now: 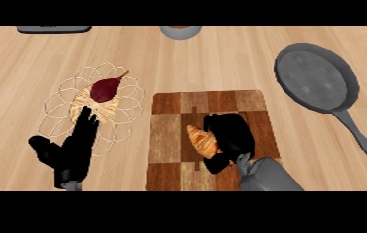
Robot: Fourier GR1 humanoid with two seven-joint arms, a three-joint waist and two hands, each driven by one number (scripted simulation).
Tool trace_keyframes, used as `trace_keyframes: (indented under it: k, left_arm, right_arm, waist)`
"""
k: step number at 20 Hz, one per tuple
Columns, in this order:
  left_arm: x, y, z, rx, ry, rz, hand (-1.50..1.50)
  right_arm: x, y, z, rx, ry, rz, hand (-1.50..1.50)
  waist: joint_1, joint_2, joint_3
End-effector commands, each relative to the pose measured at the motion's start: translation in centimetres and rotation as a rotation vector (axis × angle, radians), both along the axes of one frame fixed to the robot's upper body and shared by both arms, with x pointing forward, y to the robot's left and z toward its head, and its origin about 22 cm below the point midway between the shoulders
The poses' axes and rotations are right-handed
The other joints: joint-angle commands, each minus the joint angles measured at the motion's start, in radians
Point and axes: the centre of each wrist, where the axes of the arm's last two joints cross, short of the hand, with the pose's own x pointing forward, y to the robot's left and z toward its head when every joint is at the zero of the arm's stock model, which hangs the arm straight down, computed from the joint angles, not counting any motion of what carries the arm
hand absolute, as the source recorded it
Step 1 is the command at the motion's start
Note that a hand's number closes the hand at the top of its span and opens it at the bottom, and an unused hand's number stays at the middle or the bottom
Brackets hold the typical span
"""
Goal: Pick the croissant from the cutting board and place it in the pan
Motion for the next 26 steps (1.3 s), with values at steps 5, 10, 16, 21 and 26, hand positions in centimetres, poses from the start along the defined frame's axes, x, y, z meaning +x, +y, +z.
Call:
trace_keyframes:
  k: [5,10,16,21,26]
  left_arm:
    - [-0.1,0.1,0.0,-0.008,0.072,-0.01,0.0]
    - [-1.0,0.5,-1.3,-0.011,0.088,0.008,0.0]
    - [-0.6,-1.8,-2.0,-0.022,0.071,-0.025,0.0]
    - [0.1,-2.4,-0.8,-0.026,0.057,-0.029,0.0]
    - [0.2,-0.2,-1.9,-0.015,0.069,-0.012,0.0]
  right_arm:
    - [-3.8,-2.6,3.1,0.021,-0.208,-0.035,1.5]
    - [-4.1,-3.4,8.3,0.125,-0.54,-0.166,1.5]
    - [-5.4,-5.9,12.4,0.21,-0.607,-0.285,1.5]
    - [-2.1,-8.3,14.5,0.232,-0.599,-0.361,1.5]
    - [0.3,-11.2,13.5,0.317,-0.595,-0.407,1.5]
  waist:
    - [0.0,0.012,-0.007]
    - [-0.016,0.009,-0.008]
    - [-0.001,0.015,-0.007]
    - [0.011,0.017,-0.007]
    - [0.011,0.018,-0.007]
